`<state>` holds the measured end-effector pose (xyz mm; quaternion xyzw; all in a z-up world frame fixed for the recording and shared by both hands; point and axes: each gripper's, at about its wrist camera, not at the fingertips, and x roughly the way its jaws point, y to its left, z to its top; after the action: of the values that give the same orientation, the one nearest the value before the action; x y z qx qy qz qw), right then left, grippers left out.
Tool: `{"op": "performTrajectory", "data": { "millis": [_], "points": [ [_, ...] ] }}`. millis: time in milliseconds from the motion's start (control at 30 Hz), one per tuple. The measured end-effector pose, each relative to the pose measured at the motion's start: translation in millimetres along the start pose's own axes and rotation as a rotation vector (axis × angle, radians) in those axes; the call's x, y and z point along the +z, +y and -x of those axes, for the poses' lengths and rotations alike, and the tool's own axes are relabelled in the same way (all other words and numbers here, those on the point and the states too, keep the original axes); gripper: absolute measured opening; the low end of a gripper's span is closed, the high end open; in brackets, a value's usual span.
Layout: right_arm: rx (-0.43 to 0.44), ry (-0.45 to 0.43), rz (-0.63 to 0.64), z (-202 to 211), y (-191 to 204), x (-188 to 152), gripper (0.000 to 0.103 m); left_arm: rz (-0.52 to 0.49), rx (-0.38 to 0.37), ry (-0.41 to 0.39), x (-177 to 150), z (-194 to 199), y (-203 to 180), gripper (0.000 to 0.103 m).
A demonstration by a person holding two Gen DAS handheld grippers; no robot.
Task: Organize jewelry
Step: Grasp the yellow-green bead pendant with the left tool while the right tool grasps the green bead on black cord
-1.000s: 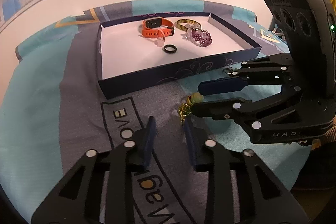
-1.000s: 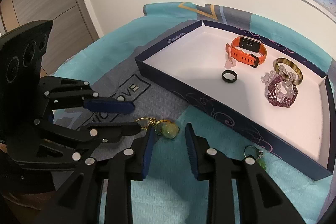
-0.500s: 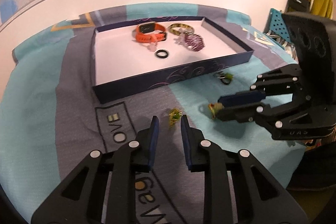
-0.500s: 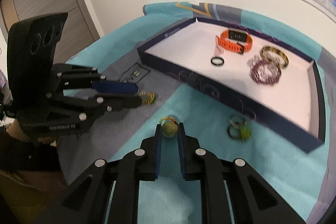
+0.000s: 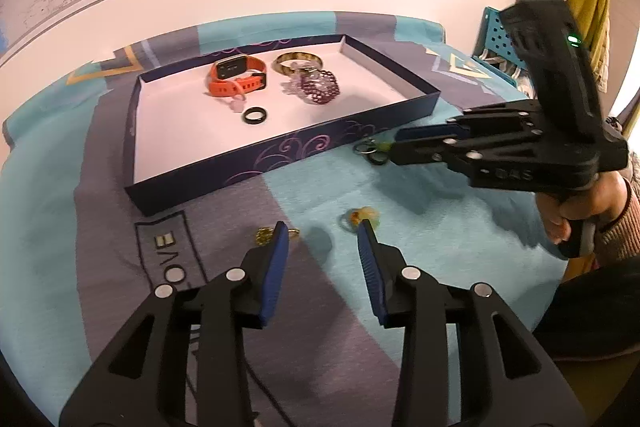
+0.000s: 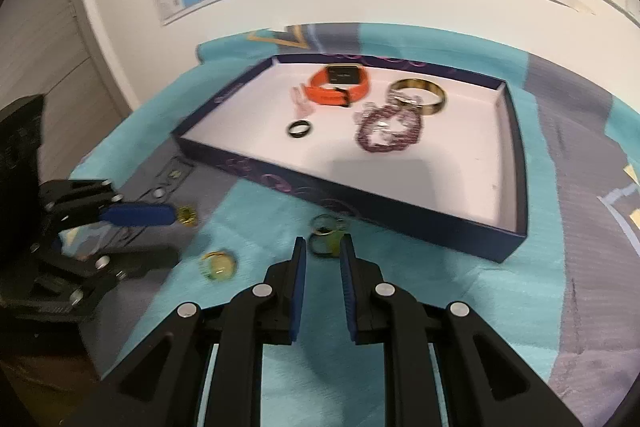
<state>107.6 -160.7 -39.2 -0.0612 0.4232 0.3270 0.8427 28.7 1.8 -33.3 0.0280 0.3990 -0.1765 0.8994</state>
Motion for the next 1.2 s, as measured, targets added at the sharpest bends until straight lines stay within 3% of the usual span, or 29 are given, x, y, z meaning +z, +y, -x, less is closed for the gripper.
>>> {"op": "performTrajectory", "data": {
  "millis": [300,600,900,967,1200],
  "points": [
    [-0.01,0.02,0.004,-8,-1,1,0.012,-0.022,-0.027,0.015,2,-8,-11,0.04],
    [0.078,0.006,-0.017,14,-3,-9,0.012,-0.035,-0.044,0.03,2,-13,-16,0.04],
    [0.11,-0.013,-0.042,22,-4,-13,0.012,-0.041,-0.047,0.072,7,-27,-20,0.028],
    [0.111,-0.017,-0.042,23,-4,-12,0.012,-0.037,-0.051,0.077,8,-28,-20,0.021],
    [0.115,-0.017,-0.053,23,-7,-13,0.012,-0.029,-0.05,0.079,9,-31,-20,0.017]
  ]
}}
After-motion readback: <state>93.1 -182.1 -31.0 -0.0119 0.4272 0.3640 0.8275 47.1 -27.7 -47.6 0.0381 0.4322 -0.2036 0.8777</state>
